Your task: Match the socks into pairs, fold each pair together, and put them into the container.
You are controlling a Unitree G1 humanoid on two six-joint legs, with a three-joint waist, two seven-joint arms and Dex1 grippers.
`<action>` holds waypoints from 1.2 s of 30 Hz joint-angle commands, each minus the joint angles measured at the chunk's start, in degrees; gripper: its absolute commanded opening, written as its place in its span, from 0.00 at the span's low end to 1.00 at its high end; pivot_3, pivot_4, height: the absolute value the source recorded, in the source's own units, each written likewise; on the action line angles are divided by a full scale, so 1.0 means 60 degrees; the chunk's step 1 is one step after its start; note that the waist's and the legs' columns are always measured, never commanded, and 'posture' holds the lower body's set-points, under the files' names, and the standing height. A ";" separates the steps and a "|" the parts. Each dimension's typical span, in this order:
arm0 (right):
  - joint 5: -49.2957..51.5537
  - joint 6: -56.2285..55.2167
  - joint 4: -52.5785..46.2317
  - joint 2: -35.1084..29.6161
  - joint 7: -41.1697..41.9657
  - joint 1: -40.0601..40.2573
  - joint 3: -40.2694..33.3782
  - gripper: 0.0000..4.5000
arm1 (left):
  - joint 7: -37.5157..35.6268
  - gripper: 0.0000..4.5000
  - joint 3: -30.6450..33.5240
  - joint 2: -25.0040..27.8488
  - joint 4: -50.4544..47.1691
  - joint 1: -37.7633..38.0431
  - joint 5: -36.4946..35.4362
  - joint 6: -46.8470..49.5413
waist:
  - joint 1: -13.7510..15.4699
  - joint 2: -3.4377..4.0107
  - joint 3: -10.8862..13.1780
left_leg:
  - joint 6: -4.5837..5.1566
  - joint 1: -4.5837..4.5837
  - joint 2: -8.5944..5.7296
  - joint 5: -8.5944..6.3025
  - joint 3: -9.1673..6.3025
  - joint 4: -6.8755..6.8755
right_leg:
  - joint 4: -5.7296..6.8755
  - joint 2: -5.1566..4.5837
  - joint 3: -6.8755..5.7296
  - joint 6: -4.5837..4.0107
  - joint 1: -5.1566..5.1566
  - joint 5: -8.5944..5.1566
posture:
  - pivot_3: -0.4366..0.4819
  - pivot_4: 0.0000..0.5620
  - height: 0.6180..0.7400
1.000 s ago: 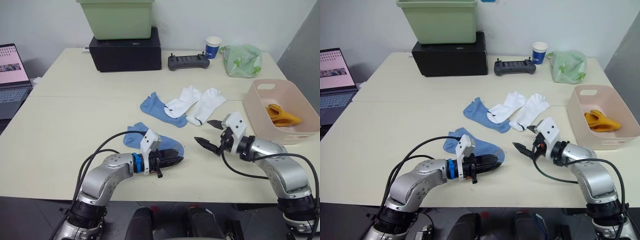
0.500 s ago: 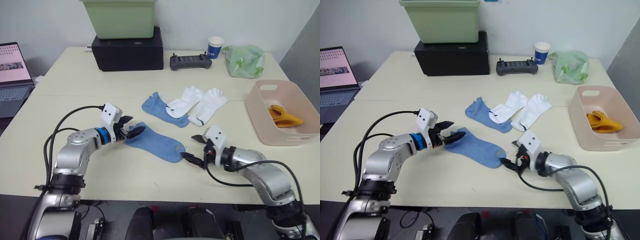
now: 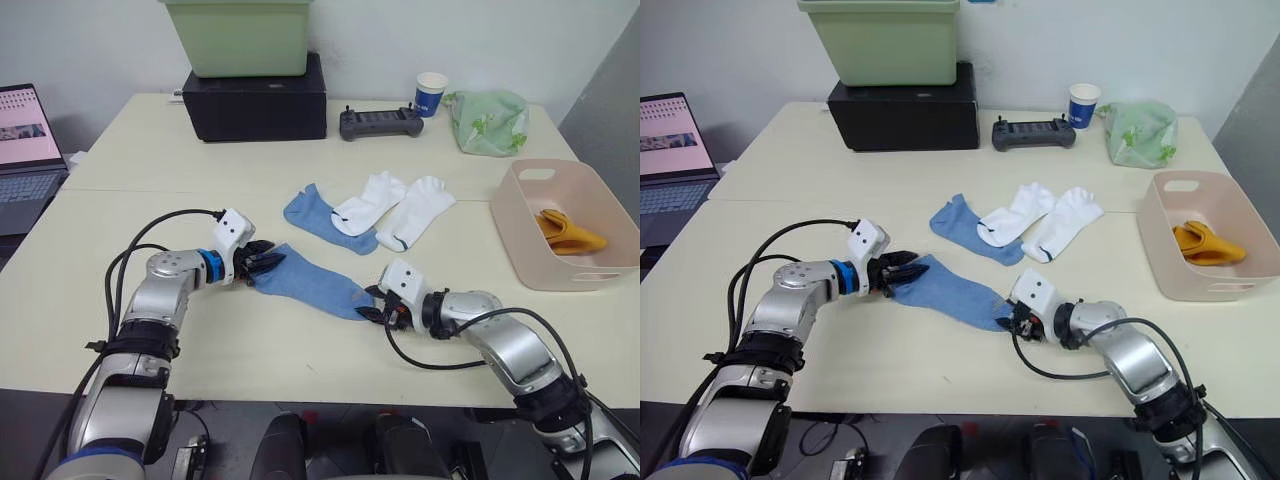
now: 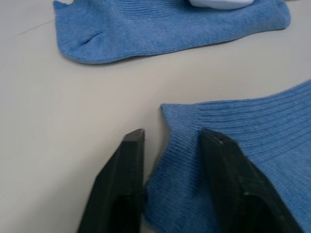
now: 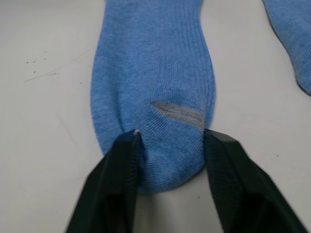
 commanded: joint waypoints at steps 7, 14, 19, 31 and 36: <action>-0.0030 -0.0513 0.0182 -0.0553 0.0407 -0.0041 -0.0999 0.00 | -0.0231 0.00 0.0549 0.0672 -0.2626 0.1408 -0.0783 0.2085 | -0.0015 0.0001 0.0000 | -0.0001 0.0001 0.0007 0.0000 -0.0005 0.0002 | 0.0006 -0.0030 0.0003 0.0000 -0.0001 0.0000 | 0.48 0.27 1.00; -0.0179 -0.2339 0.1932 -0.0939 0.2012 -0.1535 -0.1001 0.00 | 0.1885 0.00 0.1983 -0.0111 -0.7744 0.3937 -0.3221 0.6017 | -0.0095 -0.0002 0.0003 | 0.0000 0.0005 0.0009 0.0000 -0.0030 0.0001 | 0.0005 -0.0050 0.0018 0.0000 0.0004 0.0000 | 0.48 0.27 1.00; -0.0326 -0.3836 0.3721 -0.0458 0.2913 -0.2571 -0.0836 0.00 | 0.3454 0.00 0.2339 -0.1006 -0.9615 0.5049 -0.3831 0.7032 | -0.0030 -0.0003 0.0004 | 0.0000 0.0009 0.0008 0.0000 -0.0026 0.0006 | 0.0003 -0.0045 0.0008 -0.0001 0.0016 0.0000 | 0.48 0.27 1.00; 0.0969 -0.1596 0.3347 -0.0494 0.2622 -0.2056 -0.2701 0.69 | 0.1816 0.70 0.2732 0.0829 -0.9177 0.5770 -0.3519 0.4793 | 0.0056 -0.0003 0.0004 | -0.0002 0.0015 0.0005 0.0001 -0.0032 -0.0001 | -0.0007 -0.0052 0.0011 -0.0003 0.0024 0.0001 | 0.48 0.27 1.00; 0.1587 0.0621 0.2029 0.0108 0.1120 -0.1103 -0.3356 0.69 | -0.0381 0.70 0.1427 0.1937 -0.7159 0.4173 -0.2986 0.3575 | 0.0021 0.0001 0.0003 | -0.0004 0.0020 0.0000 0.0002 -0.0007 -0.0006 | -0.0001 -0.0051 0.0010 -0.0004 0.0022 0.0001 | 0.48 0.27 1.00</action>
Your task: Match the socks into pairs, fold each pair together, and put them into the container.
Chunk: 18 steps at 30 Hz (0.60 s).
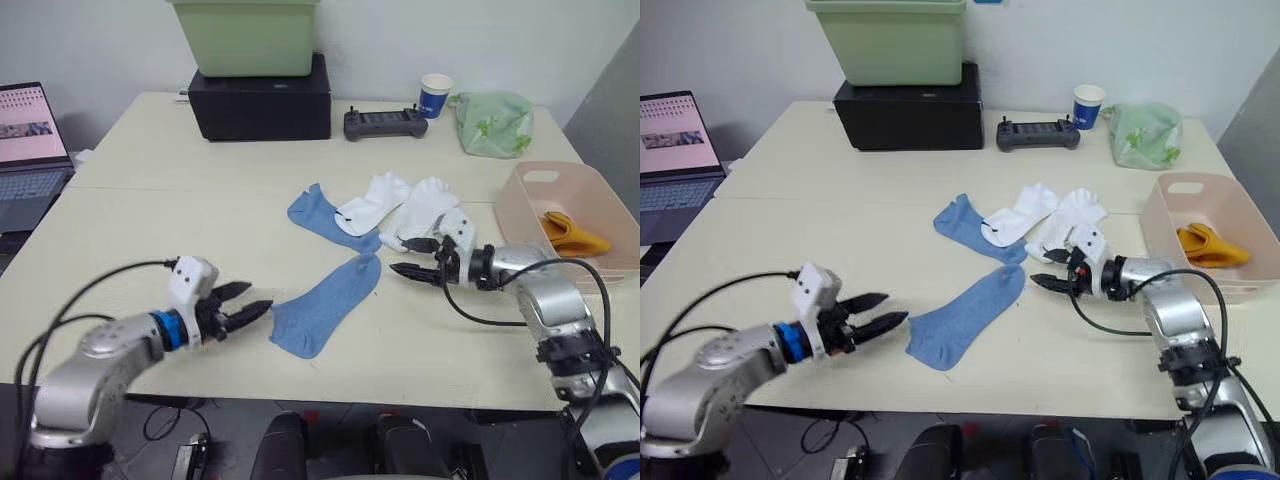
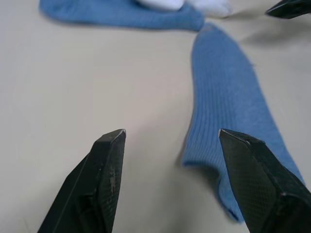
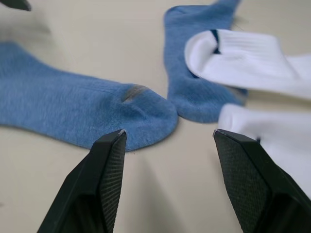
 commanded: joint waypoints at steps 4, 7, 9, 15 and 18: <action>0.0226 0.1621 -0.1096 0.0774 -0.1440 0.0284 -0.0071 0.69 | -0.1999 0.70 -0.2019 0.0527 0.1822 -0.1567 0.1173 -0.1275 | -0.0096 0.0001 0.0000 | 0.0003 -0.0001 0.0000 -0.0002 0.0015 -0.0016 | 0.0000 0.0006 0.0010 0.0002 -0.0027 -0.0001 | 0.48 0.27 1.00; -0.0079 0.1804 -0.1022 0.0938 -0.1580 0.0232 0.0453 0.69 | -0.2602 0.70 -0.2891 0.0713 0.2409 -0.1872 0.1994 -0.2118 | -0.0117 0.0002 0.0001 | 0.0003 -0.0003 0.0002 -0.0002 0.0023 -0.0018 | 0.0001 0.0016 0.0007 0.0001 -0.0034 0.0000 | 0.48 0.27 1.00; 0.0083 0.2123 -0.1000 0.1325 -0.1870 0.0052 0.0477 0.69 | -0.2701 0.70 -0.3215 0.0719 0.2795 -0.1971 0.2442 -0.2565 | -0.0126 0.0002 0.0002 | 0.0004 -0.0003 0.0007 -0.0002 0.0024 -0.0019 | 0.0004 0.0018 0.0008 0.0001 -0.0037 0.0000 | 0.48 0.27 1.00; -0.0178 0.1933 -0.0619 0.1894 -0.2144 -0.0324 0.0994 0.69 | -0.3022 0.66 -0.3451 0.0461 0.3153 -0.2088 0.2731 -0.3225 | -0.0110 0.0003 0.0001 | 0.0004 -0.0003 0.0006 -0.0002 0.0022 -0.0017 | 0.0011 0.0017 0.0006 0.0002 -0.0031 -0.0001 | 0.48 0.27 1.00; -0.0221 0.1676 -0.0401 0.1934 -0.2051 -0.0397 0.1150 0.54 | -0.3085 0.50 -0.3397 0.0402 0.2931 -0.1989 0.2592 -0.3070 | -0.0067 0.0003 0.0001 | 0.0005 -0.0004 0.0004 -0.0002 0.0022 -0.0016 | 0.0008 0.0015 0.0003 0.0002 -0.0029 -0.0001 | 0.48 0.27 1.00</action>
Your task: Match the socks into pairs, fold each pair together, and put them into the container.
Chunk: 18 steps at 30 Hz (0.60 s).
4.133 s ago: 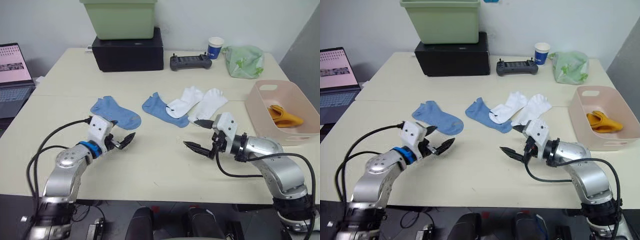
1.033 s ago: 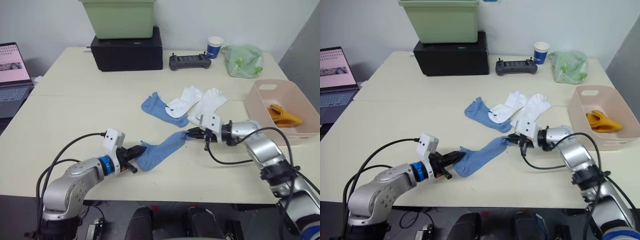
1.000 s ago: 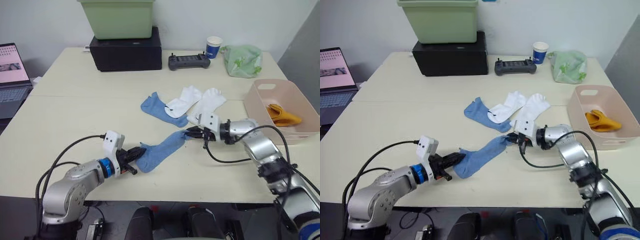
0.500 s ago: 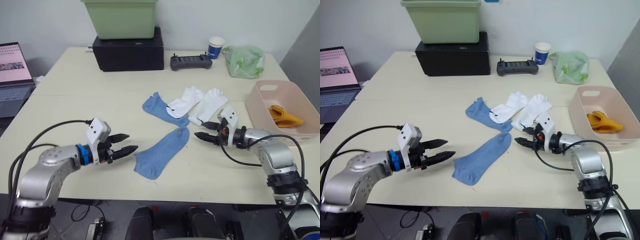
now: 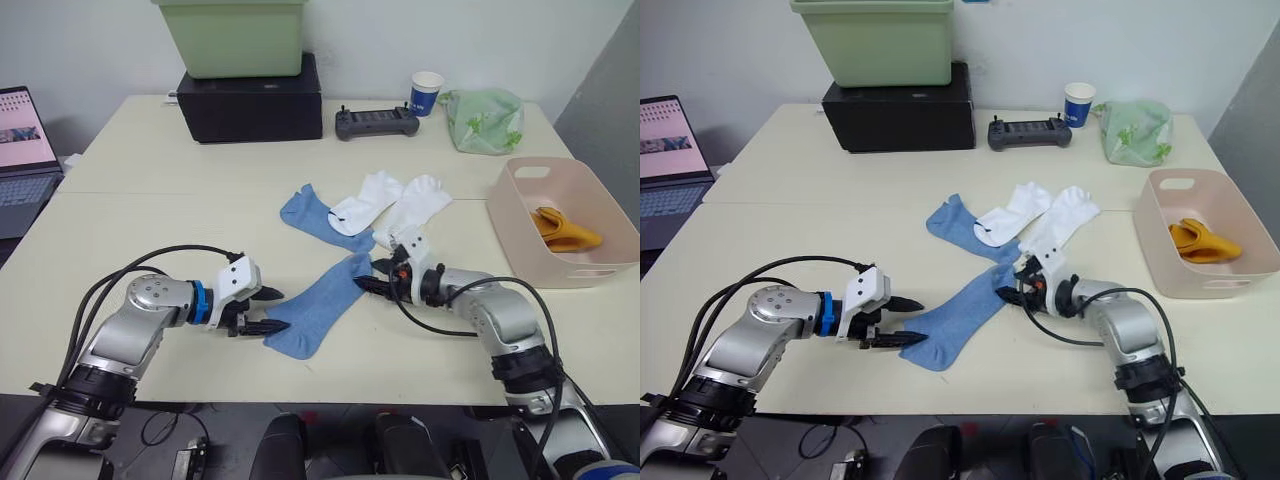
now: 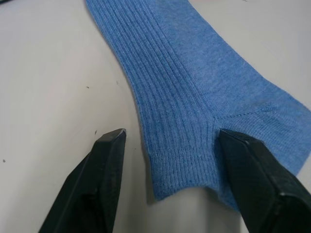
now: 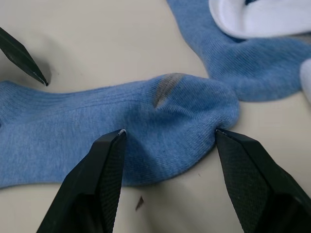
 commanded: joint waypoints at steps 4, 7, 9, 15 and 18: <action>-0.0025 -0.0516 0.0169 0.0063 0.0129 -0.0303 -0.0060 0.23 | -0.0146 0.22 0.0003 0.0035 -0.0548 0.0459 -0.0150 0.0286 | 0.0010 0.0000 0.0000 | 0.0001 -0.0002 0.0003 -0.0001 -0.0002 -0.0001 | -0.0002 0.0000 0.0001 0.0000 -0.0003 0.0000 | 0.48 0.27 1.00; -0.0010 -0.0760 0.0278 0.0038 0.0322 -0.0550 -0.0087 0.00 | -0.0095 0.01 0.0295 0.0212 -0.1421 0.1099 -0.0540 0.0731 | -0.0033 0.0000 0.0000 | 0.0001 -0.0002 0.0007 -0.0001 -0.0007 -0.0002 | 0.0000 -0.0001 0.0003 0.0000 -0.0006 0.0000 | 0.48 0.27 1.00; 0.0011 -0.0862 0.0363 0.0035 0.0449 -0.0703 -0.0084 0.00 | 0.0022 0.00 0.0459 0.0239 -0.1775 0.1337 -0.0713 0.1031 | -0.0045 0.0000 0.0000 | 0.0001 -0.0002 0.0009 -0.0001 -0.0011 -0.0003 | 0.0000 -0.0001 0.0005 0.0000 -0.0006 0.0000 | 0.48 0.27 1.00; 0.0260 -0.1139 0.1118 0.0701 0.0893 -0.2008 -0.0039 0.00 | 0.1605 0.00 0.0789 -0.0782 -0.4133 0.2390 -0.2117 0.3105 | -0.0097 0.0004 0.0003 | 0.0001 -0.0003 0.0011 -0.0001 -0.0020 -0.0002 | 0.0003 -0.0003 0.0008 0.0000 -0.0008 0.0000 | 0.48 0.27 1.00; -0.0098 -0.1785 0.2369 0.1153 0.1169 -0.2699 0.0391 0.00 | 0.3531 0.00 0.0683 -0.2424 -0.4845 0.2331 -0.2477 0.4195 | -0.0092 0.0003 0.0003 | 0.0001 -0.0004 0.0005 -0.0001 -0.0029 0.0006 | 0.0003 -0.0013 0.0008 0.0001 -0.0001 0.0001 | 0.48 0.27 1.00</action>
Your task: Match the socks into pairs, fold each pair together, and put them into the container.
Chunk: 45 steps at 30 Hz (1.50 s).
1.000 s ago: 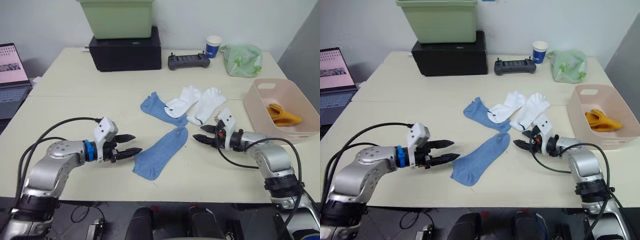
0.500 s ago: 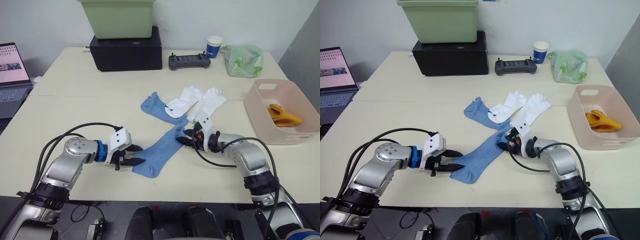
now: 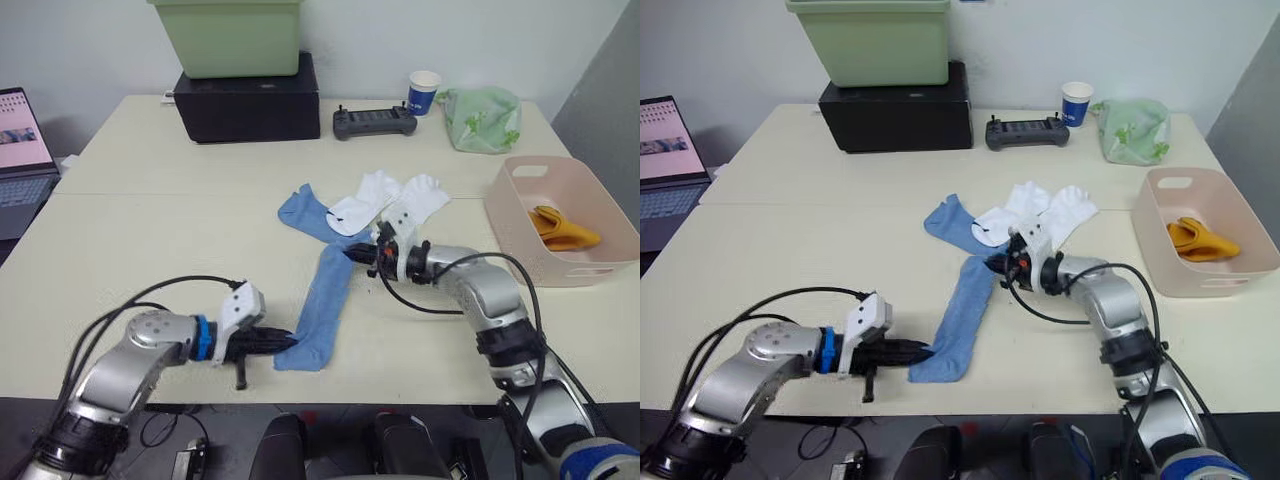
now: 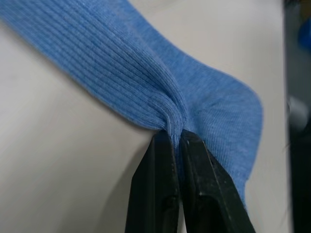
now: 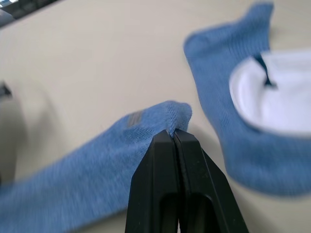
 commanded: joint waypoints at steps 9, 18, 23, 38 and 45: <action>-0.0970 -0.2025 0.2919 0.0807 0.0904 -0.1146 0.0707 0.10 | 0.3748 0.12 -0.0698 -0.2605 -0.0645 -0.0586 0.0187 0.1414 | 0.0131 -0.0015 -0.0009 | -0.0002 -0.0004 -0.0003 0.0001 0.0002 0.0014 | -0.0001 -0.0002 0.0000 -0.0002 0.0008 0.0001 | 0.48 0.27 1.00; -0.0703 -0.1691 0.1725 0.0103 0.0801 -0.0764 -0.0280 0.78 | 0.2721 0.77 0.0402 -0.1197 -0.1495 -0.0492 -0.1469 0.2415 | 0.0122 -0.0013 -0.0008 | -0.0004 -0.0003 0.0000 0.0002 0.0001 0.0007 | 0.0000 0.0000 -0.0002 -0.0002 0.0006 0.0001 | 0.48 0.27 1.00; 0.0464 0.0699 -0.2038 -0.1547 0.1375 0.1048 -0.0642 1.00 | 0.1166 0.98 0.1689 0.0522 0.0057 -0.1448 -0.1796 0.1615 | 0.0213 -0.0006 -0.0002 | -0.0004 -0.0008 -0.0005 0.0002 -0.0009 0.0001 | -0.0011 -0.0002 -0.0014 -0.0002 0.0008 -0.0001 | 0.48 0.27 1.00; 0.2307 0.4991 -0.6823 -0.2430 -0.1064 0.4711 -0.2121 1.00 | -0.0317 0.98 -0.0214 -0.0605 0.7209 -0.4970 0.1637 -0.2802 | 0.0043 -0.0009 0.0000 | -0.0001 -0.0011 -0.0018 0.0000 0.0025 0.0002 | -0.0008 0.0040 -0.0011 0.0000 -0.0005 0.0000 | 0.48 0.27 1.00; 0.2315 0.4997 -0.6908 -0.2107 -0.1787 0.4965 -0.1662 0.73 | -0.0716 0.57 0.0011 -0.0714 0.7455 -0.5008 0.1689 -0.3183 | 0.0099 -0.0009 -0.0001 | -0.0001 -0.0015 -0.0014 0.0000 0.0014 0.0003 | -0.0012 0.0059 -0.0007 0.0000 -0.0002 0.0000 | 0.48 0.27 1.00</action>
